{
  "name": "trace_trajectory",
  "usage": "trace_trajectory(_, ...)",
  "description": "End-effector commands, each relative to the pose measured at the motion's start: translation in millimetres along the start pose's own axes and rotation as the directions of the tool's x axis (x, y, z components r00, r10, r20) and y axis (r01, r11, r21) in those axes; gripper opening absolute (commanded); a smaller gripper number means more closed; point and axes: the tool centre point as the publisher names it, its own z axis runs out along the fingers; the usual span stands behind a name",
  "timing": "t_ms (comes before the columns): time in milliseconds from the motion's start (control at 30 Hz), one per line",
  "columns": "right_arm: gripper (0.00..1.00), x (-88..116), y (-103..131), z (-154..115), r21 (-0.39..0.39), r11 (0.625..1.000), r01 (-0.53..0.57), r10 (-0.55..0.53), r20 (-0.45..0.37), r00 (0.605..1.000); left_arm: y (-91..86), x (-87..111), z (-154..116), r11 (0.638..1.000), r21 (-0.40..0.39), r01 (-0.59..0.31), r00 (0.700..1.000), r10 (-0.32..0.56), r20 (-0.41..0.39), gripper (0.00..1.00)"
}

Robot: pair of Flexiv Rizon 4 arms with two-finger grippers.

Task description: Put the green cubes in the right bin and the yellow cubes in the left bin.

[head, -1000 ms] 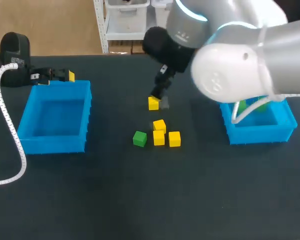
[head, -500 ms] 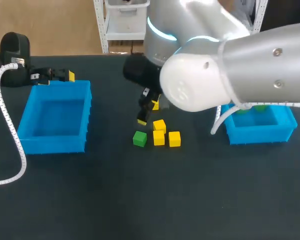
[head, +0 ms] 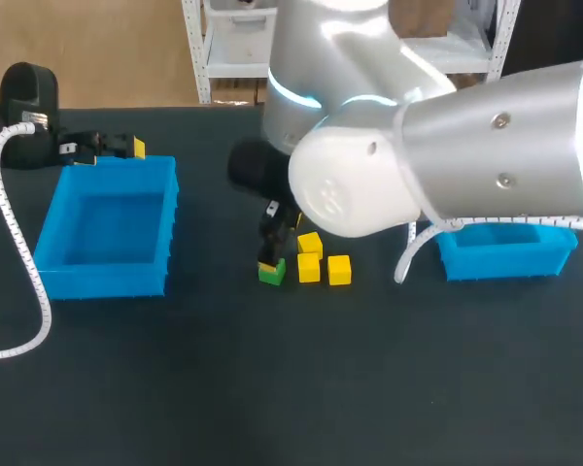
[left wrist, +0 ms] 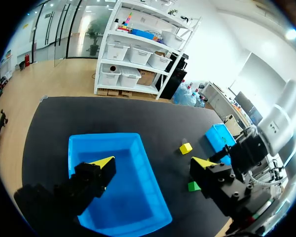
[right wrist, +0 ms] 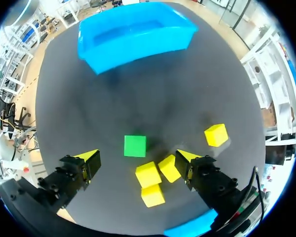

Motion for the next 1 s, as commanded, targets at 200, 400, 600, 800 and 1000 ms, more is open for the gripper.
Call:
trace_trajectory(200,1.00,-1,5,25,-0.014,1.000,0.018,-0.019,-0.037,0.999,0.0,0.0,0,1.000,0.000,0.000,1.000,0.000,0.000,1.00)
trace_trajectory(400,1.00,-4,5,34,-0.020,0.999,0.025,-0.026,-0.051,0.998,0.0,0.0,0,1.000,0.000,0.000,1.000,0.000,0.000,1.00)
trace_trajectory(600,1.00,-6,3,42,-0.024,0.999,0.034,-0.036,-0.064,0.997,0.0,0.0,0,1.000,0.000,0.000,1.000,0.000,0.000,1.00)
trace_trajectory(800,1.00,-4,3,49,-0.016,0.999,0.043,-0.044,-0.083,0.996,0.0,0.0,0,1.000,0.000,0.000,1.000,0.000,0.000,1.00)
trace_trajectory(1000,0.16,1,6,60,0.069,0.995,0.073,-0.064,-0.127,0.990,0.0,0.0,0,1.000,0.000,0.000,1.000,0.000,0.000,1.00)
